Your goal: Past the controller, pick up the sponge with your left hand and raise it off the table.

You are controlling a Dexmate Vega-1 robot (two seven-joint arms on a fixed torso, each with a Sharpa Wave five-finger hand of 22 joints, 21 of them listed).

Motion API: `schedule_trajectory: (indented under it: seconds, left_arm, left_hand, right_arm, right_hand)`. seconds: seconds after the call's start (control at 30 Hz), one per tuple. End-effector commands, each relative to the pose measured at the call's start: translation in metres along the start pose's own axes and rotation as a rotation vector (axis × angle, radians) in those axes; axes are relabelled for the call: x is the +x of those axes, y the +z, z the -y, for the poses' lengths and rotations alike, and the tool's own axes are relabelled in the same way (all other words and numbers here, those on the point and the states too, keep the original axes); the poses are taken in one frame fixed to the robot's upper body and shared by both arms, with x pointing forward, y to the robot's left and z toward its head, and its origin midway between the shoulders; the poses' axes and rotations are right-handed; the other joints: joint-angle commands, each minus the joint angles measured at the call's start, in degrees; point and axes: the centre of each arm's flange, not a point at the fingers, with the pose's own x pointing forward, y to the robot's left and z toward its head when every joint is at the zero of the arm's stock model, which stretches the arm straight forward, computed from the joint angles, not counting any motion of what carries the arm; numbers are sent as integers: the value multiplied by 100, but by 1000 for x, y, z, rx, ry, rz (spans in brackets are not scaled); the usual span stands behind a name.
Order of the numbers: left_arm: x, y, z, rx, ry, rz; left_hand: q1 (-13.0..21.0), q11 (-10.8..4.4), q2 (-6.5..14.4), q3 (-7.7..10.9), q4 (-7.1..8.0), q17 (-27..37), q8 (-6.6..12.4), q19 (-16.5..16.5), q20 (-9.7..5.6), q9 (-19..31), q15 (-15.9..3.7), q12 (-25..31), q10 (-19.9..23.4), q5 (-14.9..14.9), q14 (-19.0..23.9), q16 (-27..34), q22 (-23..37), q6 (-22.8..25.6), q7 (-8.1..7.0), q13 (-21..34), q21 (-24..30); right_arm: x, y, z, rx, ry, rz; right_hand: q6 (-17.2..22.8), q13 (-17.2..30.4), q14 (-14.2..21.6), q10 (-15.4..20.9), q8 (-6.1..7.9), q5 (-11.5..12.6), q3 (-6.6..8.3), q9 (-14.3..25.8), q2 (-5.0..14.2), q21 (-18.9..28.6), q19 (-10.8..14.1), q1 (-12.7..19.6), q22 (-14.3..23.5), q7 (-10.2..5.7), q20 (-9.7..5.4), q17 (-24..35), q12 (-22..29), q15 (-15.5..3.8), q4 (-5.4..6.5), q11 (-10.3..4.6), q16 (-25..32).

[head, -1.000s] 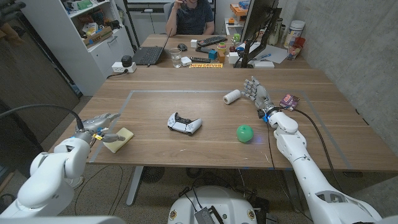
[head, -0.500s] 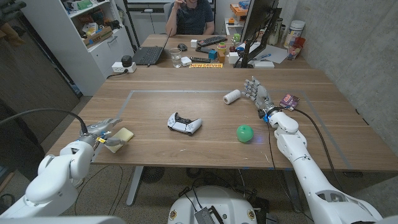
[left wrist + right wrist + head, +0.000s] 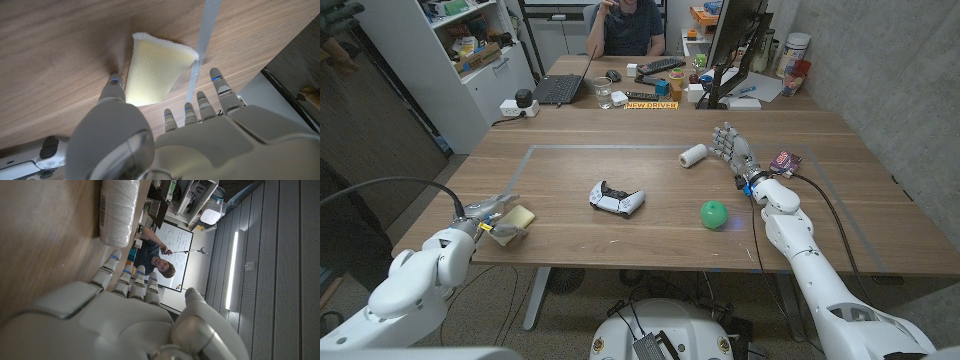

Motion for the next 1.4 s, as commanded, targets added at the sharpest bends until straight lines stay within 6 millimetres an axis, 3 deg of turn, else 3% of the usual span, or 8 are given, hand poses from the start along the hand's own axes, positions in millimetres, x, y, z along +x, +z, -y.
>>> schedule_trajectory:
  seconds: [0.03, 0.17, 0.23, 0.33, 0.43, 0.5, 0.77, 1.4]
  left_arm:
    - [14, 1, 14, -29, -39, 7]
    - [16, 1, 15, -61, 16, 9]
    - [14, 2, 15, -55, 106, 6]
    - [11, 2, 14, -64, 200, 5]
    - [11, 0, 12, -102, 227, 23]
    - [12, 1, 12, -104, 242, 15]
    - [5, 1, 10, -152, 420, 22]
    - [-5, -4, -18, -356, 512, 108]
  left_hand:
    - [40, -18, 15, -57, 13, 12, 26, 117, -16, 31, -13, 62, 50, 40, 138, 69, 19, 65, -28, 25, 26]
    - [108, -152, 211, -163, 76, 27, 149, 1067, -67, 28, -296, 274, 662, 6, 774, 201, 28, 642, -15, 20, 304]
    - [243, -279, 492, -137, 92, 54, 311, 1794, -425, 19, -702, 545, 1540, -70, 1577, 403, 26, 1461, 231, 24, 528]
    - [833, -667, 1092, 167, -115, 78, 619, 3155, -1397, 22, -1450, 993, 3227, -318, 3445, 903, 81, 3043, 841, 64, 1103]
    - [1680, -712, 1463, 650, -354, 214, 859, 4073, -1941, 33, -1734, 1254, 4246, -548, 4792, 1290, 148, 4212, 980, 177, 1700]
    - [2058, -703, 1460, 799, -387, 343, 859, 4377, -2099, 36, -1781, 1320, 4553, -609, 5366, 1503, 176, 4458, 990, 234, 1974]
    - [2968, -553, 1525, 1045, -351, 761, 1010, 4823, -2356, 107, -1757, 1645, 5525, -654, 6690, 1961, 308, 5374, 1299, 561, 2808]
    - [3310, -393, 1378, 1021, -319, 980, 1045, 4931, -2435, 125, -1742, 1808, 5842, -667, 6985, 2020, 359, 5720, 1527, 893, 3280]
  right_arm:
    - [5, 0, 1, -11, 3, -1]
    - [7, 0, 1, -15, 4, -3]
    - [8, -1, 1, -18, 2, -6]
    - [10, -2, 1, -18, 2, -12]
    - [12, -3, 0, -16, 4, -13]
    - [14, -4, 0, -20, 6, -15]
    - [18, -4, 2, -29, 4, -23]
    - [23, -6, 6, -21, 6, -21]
  right_hand:
    - [7, 21, 35, 14, 36, 47, -30, 15, -28, 14, 24, -26, 9, -29, 13, 8, 36, -23, -3, -16, 37]
    - [4, 21, 37, 9, 36, 50, -32, 15, -29, 15, 26, -28, 9, -28, 13, 7, 34, -25, -4, -20, 37]
    - [5, 21, 40, 4, 36, 51, -32, 15, -30, 15, 28, -28, 9, -28, 13, 7, 32, -26, -4, -24, 38]
    - [8, 21, 34, 8, 38, 52, -33, 15, -31, 15, 28, -29, 9, -25, 11, 6, 34, -28, -5, -26, 35]
    - [12, 21, 38, 7, 39, 53, -34, 15, -32, 16, 30, -29, 9, -25, 11, 5, 34, -24, -6, -30, 36]
    - [12, 21, 39, 11, 39, 54, -35, 15, -32, 16, 30, -30, 9, -24, 9, 5, 35, -22, -6, -32, 36]
    - [11, 20, 43, 8, 39, 57, -35, 15, -32, 18, 36, -30, 9, -24, 1, 4, 35, -36, -8, -32, 37]
    - [-8, 20, 43, -6, 33, 65, -35, 15, -27, 17, 35, -28, 8, -36, -29, 1, 30, -37, -13, -61, 33]
